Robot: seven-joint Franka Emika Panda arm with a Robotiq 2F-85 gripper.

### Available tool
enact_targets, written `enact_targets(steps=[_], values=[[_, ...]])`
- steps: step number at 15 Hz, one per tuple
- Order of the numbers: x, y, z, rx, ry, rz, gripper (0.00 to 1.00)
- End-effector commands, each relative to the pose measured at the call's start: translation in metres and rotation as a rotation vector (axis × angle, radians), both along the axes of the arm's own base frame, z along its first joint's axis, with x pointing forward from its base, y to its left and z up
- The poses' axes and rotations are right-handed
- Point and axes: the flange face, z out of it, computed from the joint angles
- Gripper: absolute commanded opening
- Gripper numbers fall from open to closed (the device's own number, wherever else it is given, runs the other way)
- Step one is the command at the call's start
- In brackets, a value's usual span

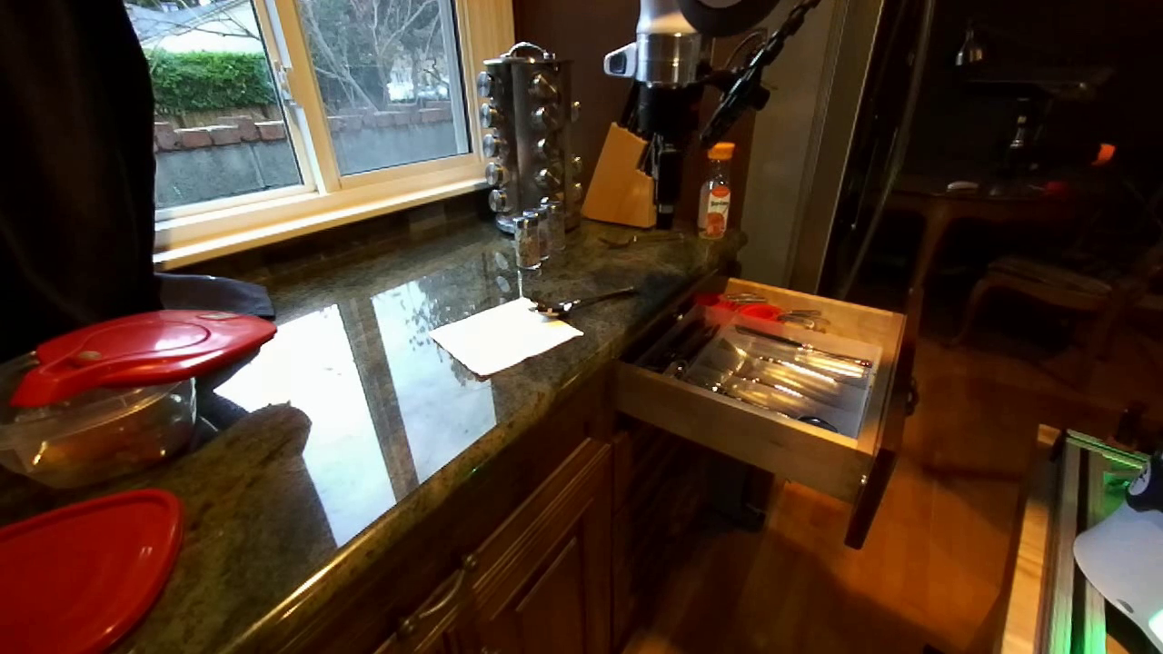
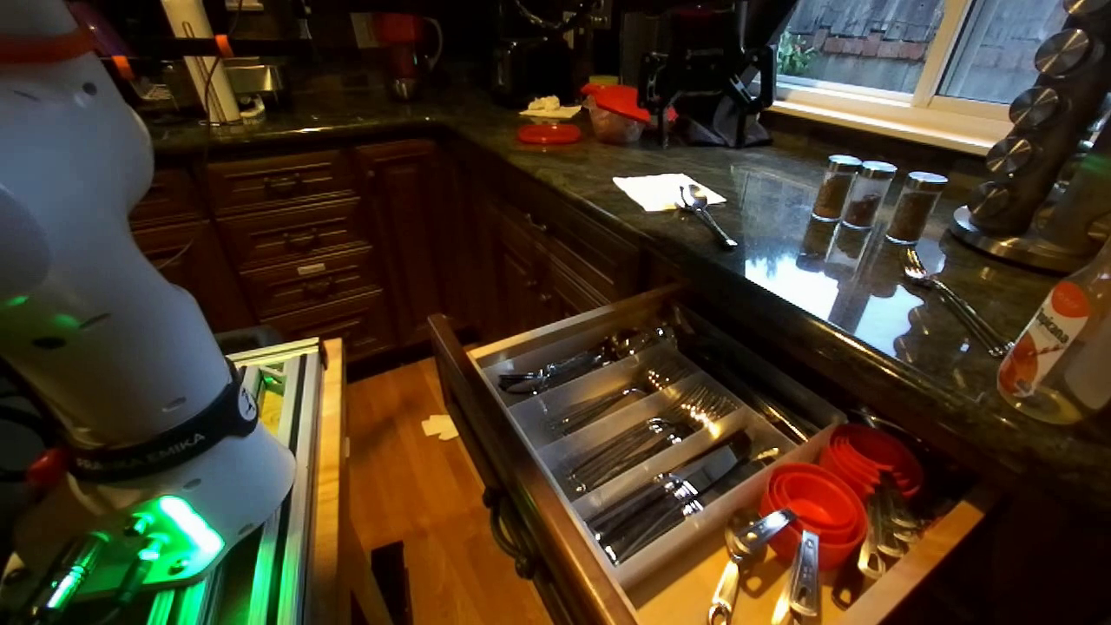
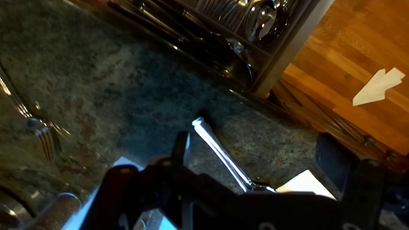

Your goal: Put the two spoons into the drawer

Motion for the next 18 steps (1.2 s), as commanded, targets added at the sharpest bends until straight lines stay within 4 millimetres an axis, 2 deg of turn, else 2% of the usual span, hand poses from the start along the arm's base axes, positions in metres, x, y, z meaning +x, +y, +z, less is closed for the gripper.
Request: enact_targets(steps=[1, 8, 15, 18], values=[[0.031, 0.022, -0.026, 0.007, 0.025, 0.198, 1.0], [0.075, 0.047, -0.075, 0.021, 0.066, 0.577, 1.0], [0.099, 0.056, -0.106, 0.022, 0.103, 0.954, 1.0], [0.103, 0.055, -0.116, 0.03, 0.11, 1.042, 1.0]])
